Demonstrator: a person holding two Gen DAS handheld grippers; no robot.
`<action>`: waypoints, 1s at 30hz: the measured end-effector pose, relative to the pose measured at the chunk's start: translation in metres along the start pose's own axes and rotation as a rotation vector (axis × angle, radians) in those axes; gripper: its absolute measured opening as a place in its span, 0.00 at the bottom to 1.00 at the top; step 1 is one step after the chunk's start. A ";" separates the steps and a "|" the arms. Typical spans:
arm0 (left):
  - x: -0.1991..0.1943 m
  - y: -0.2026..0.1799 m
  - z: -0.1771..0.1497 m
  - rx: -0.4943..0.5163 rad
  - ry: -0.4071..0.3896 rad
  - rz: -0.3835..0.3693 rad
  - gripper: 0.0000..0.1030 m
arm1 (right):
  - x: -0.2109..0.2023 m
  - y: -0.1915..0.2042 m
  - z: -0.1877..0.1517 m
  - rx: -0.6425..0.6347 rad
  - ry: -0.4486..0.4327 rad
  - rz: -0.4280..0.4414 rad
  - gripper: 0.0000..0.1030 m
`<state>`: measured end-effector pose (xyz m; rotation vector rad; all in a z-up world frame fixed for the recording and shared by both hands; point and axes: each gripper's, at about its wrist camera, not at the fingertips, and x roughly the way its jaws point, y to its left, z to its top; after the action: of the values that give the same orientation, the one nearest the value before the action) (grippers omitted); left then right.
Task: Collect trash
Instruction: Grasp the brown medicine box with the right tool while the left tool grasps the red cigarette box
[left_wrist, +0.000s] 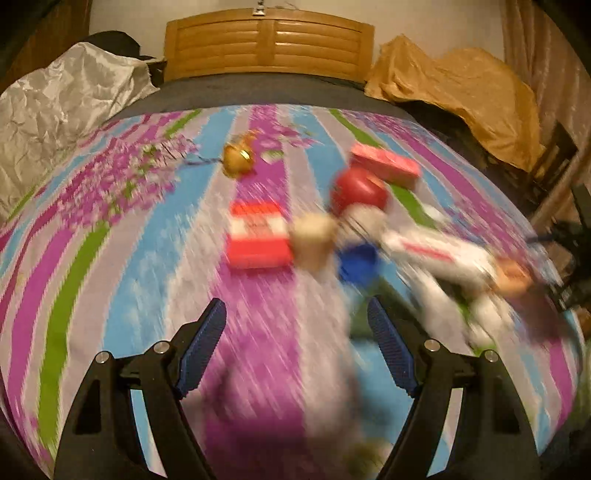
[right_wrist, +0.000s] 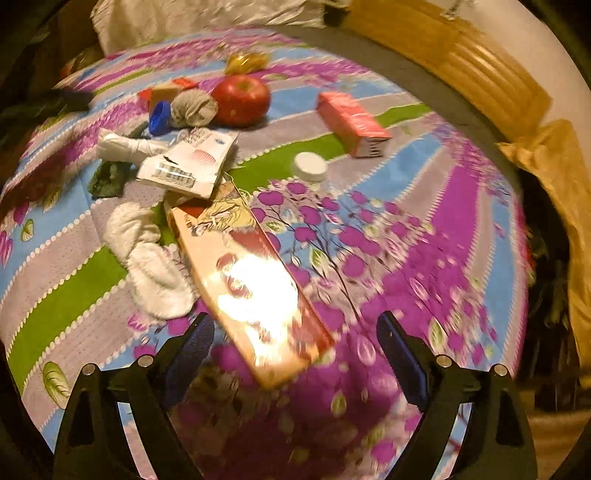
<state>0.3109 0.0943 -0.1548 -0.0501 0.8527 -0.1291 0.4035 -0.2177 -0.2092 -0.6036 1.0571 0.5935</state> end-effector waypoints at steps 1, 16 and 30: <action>0.014 0.005 0.010 0.017 0.012 -0.008 0.73 | 0.007 -0.001 0.003 -0.017 0.020 0.021 0.87; 0.072 0.016 0.012 0.197 0.028 0.083 0.56 | 0.022 0.009 -0.010 0.083 0.005 0.073 0.62; -0.043 0.004 -0.063 0.096 0.016 0.058 0.57 | -0.071 0.078 -0.093 0.422 -0.121 0.060 0.58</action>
<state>0.2355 0.1041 -0.1647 0.0652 0.8626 -0.1161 0.2663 -0.2402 -0.1908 -0.1653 1.0489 0.4346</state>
